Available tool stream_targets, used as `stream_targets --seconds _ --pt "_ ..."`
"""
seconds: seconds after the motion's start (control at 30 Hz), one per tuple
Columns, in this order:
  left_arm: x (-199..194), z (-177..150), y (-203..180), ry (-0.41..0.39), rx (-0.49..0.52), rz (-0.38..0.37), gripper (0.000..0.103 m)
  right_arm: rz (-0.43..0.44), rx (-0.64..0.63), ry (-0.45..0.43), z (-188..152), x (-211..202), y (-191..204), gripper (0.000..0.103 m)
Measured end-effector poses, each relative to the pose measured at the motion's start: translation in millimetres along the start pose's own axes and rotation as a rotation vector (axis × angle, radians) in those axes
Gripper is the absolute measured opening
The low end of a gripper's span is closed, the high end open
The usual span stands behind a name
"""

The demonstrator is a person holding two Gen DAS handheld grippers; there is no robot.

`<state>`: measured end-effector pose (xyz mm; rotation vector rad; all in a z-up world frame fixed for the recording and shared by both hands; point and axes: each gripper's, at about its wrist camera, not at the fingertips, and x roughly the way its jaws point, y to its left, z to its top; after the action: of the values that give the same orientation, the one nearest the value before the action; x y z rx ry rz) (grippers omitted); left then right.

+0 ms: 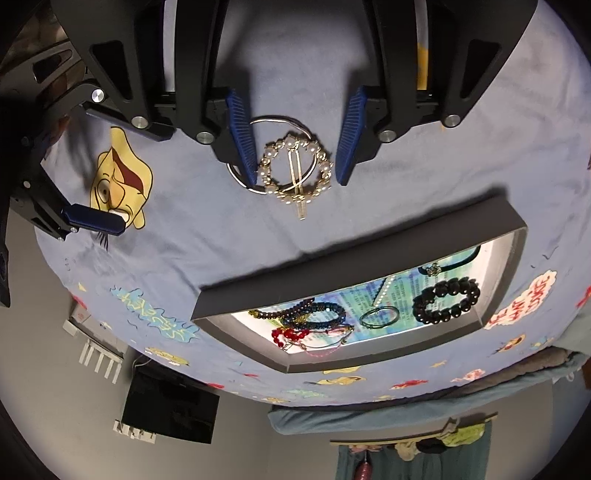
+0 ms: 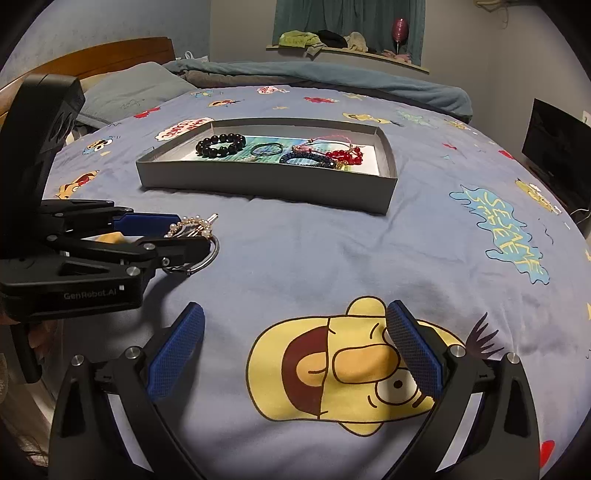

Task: Organize jewelry
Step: 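Grasp the pearl ring hair clip with the left tool while the right tool grasps the silver bangle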

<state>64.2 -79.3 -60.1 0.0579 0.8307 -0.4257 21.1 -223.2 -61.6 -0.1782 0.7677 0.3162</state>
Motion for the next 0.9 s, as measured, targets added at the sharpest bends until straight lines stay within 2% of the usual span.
stream_targets --seconds 0.13,0.3,0.47,0.6,0.73,0.83,0.9 --pt "-3.9 0.7 5.7 -0.016 -0.018 -0.018 0.042 0.002 -0.002 -0.002 0.2 1.6 0.4 0.097" --pt "-23.2 0.8 14.8 -0.058 -0.019 0.01 0.042 0.034 -0.016 -0.035 5.4 0.8 8.8 0.097" --pt "-37.2 -8.9 35.1 -0.061 -0.046 0.043 0.042 0.059 -0.05 -0.058 12.8 5.9 26.2 0.097" --pt "-40.8 -21.2 53.4 -0.045 -0.084 0.059 0.042 0.096 -0.065 -0.049 15.6 16.0 41.3 0.088" --pt "-44.3 -30.4 65.5 -0.038 -0.11 0.066 0.042 0.088 -0.105 -0.057 17.7 22.9 56.0 0.083" --pt "-44.4 -33.0 68.8 -0.037 -0.115 0.067 0.042 0.078 -0.121 -0.063 20.5 25.7 61.6 0.074" --pt "-43.7 -33.9 69.7 -0.036 -0.118 0.063 0.042 0.072 -0.144 -0.069 21.7 26.8 65.7 0.057"
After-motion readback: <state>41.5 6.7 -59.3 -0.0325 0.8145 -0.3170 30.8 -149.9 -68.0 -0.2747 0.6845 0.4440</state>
